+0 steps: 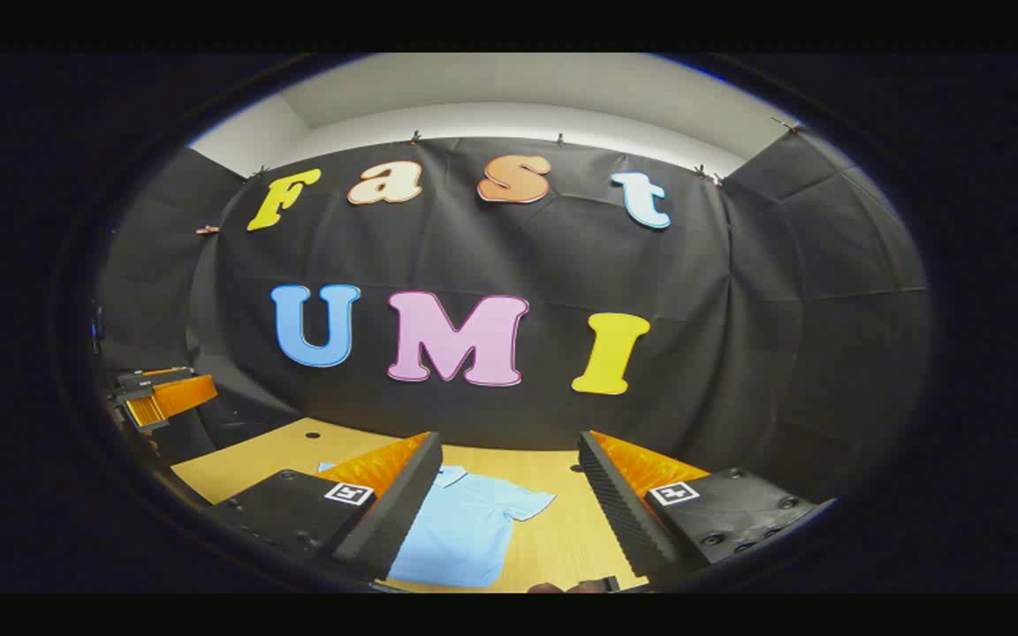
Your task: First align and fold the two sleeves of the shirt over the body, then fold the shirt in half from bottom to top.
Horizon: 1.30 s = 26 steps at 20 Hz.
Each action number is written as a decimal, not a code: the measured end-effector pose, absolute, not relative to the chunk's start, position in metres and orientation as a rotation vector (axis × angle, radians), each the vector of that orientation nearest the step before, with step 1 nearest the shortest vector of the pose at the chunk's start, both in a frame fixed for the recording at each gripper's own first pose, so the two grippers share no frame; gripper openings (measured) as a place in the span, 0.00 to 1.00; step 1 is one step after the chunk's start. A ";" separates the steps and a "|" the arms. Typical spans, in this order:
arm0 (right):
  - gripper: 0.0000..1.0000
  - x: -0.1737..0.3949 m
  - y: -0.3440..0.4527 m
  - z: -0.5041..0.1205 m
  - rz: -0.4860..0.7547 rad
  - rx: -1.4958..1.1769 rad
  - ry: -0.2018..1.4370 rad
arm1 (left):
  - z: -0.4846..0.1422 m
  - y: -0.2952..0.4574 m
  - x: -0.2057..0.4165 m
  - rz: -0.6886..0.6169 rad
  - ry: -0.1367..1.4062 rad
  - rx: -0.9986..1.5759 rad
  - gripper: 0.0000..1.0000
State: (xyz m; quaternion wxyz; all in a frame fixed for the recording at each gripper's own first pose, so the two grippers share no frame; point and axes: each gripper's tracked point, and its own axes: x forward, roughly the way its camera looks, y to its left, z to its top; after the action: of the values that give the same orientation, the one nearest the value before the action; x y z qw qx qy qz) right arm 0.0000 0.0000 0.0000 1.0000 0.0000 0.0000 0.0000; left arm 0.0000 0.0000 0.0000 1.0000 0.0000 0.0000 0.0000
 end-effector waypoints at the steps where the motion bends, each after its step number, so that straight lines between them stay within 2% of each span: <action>1: 0.95 0.001 -0.003 0.002 -0.010 -0.005 -0.004 | 0.001 0.000 0.001 -0.005 0.002 -0.008 0.97; 4: 0.99 0.003 -0.001 0.002 -0.014 0.003 -0.007 | 0.005 0.012 0.006 0.010 0.006 0.000 0.97; 9: 0.95 0.011 0.006 0.007 -0.004 -0.001 -0.016 | 0.009 0.033 0.007 0.046 0.008 0.005 0.97; 10: 0.99 0.013 0.009 0.007 -0.001 0.000 -0.017 | 0.009 0.036 0.008 0.051 0.009 0.004 0.97; 11: 0.95 0.014 0.012 0.009 0.003 0.001 -0.020 | 0.009 0.040 0.009 0.057 0.011 0.003 0.97; 26: 0.97 0.048 0.059 0.030 0.085 -0.035 -0.032 | 0.008 0.071 0.008 0.071 0.046 0.009 0.97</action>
State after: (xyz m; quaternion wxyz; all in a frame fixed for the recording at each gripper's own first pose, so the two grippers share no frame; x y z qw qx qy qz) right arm 0.0484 0.0588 0.0299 0.9988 -0.0173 -0.0161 0.0423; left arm 0.0078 0.0705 0.0078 0.9991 0.0043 0.0230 0.0354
